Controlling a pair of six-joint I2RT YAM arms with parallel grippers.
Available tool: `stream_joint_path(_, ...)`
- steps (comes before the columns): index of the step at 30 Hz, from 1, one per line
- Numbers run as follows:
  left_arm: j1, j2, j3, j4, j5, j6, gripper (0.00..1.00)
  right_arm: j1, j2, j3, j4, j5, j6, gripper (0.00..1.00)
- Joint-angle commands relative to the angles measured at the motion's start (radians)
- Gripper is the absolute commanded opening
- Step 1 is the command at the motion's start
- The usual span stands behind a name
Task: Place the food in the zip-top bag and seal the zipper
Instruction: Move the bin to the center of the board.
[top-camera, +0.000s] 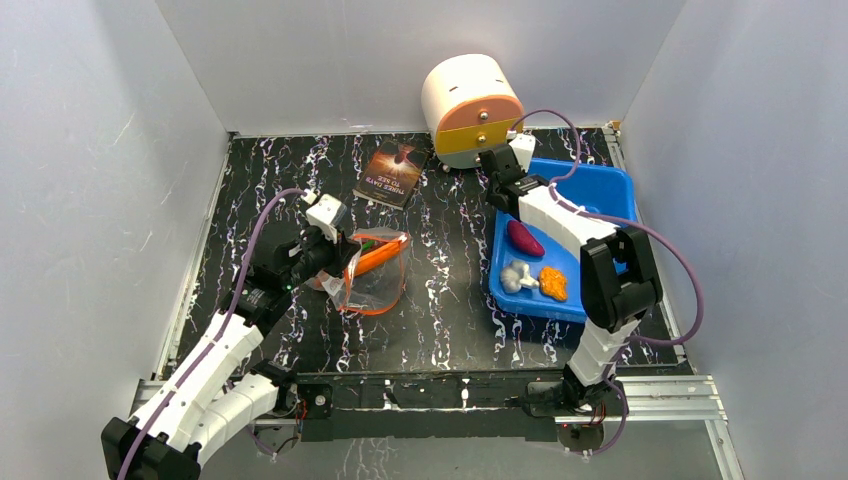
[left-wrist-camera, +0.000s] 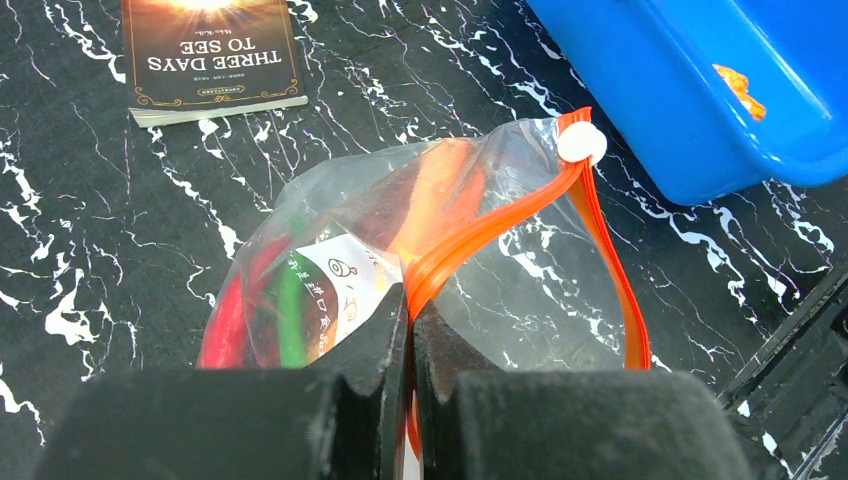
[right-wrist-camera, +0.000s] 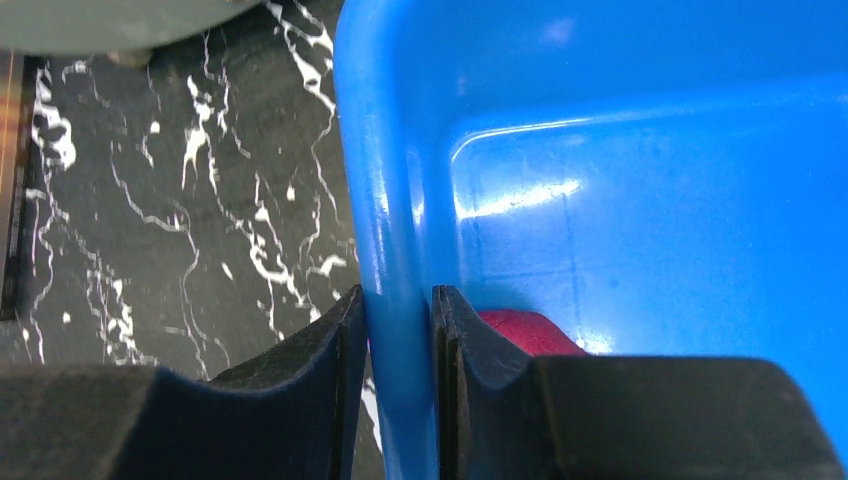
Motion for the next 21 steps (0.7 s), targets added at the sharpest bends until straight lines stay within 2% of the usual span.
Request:
stream_joint_path(1,0.004,-0.007,-0.004,0.016,0.001,0.005,0.0,-0.029,0.048,0.104,0.106,0.044,0.058,0.21)
stream_joint_path(4,0.004,-0.005,-0.003,0.013,-0.004,0.011,0.0,-0.036,0.056,0.124,0.099,0.021,0.04,0.32)
stream_joint_path(10,0.004,0.001,-0.005,0.017,-0.004,0.012,0.0,-0.038,0.005,0.144,0.099,-0.106,-0.106,0.7)
stream_joint_path(11,0.004,0.003,-0.003,0.019,0.0,0.011,0.0,-0.038,-0.002,0.161,0.086,-0.118,-0.135,0.73)
stream_joint_path(17,0.004,-0.001,-0.005,0.017,0.006,0.009,0.0,-0.072,-0.092,0.183,0.025,-0.128,-0.335,0.74)
stream_joint_path(21,0.004,-0.001,-0.003,0.019,0.011,0.003,0.0,-0.153,-0.18,0.12,0.043,-0.29,-0.458,0.75)
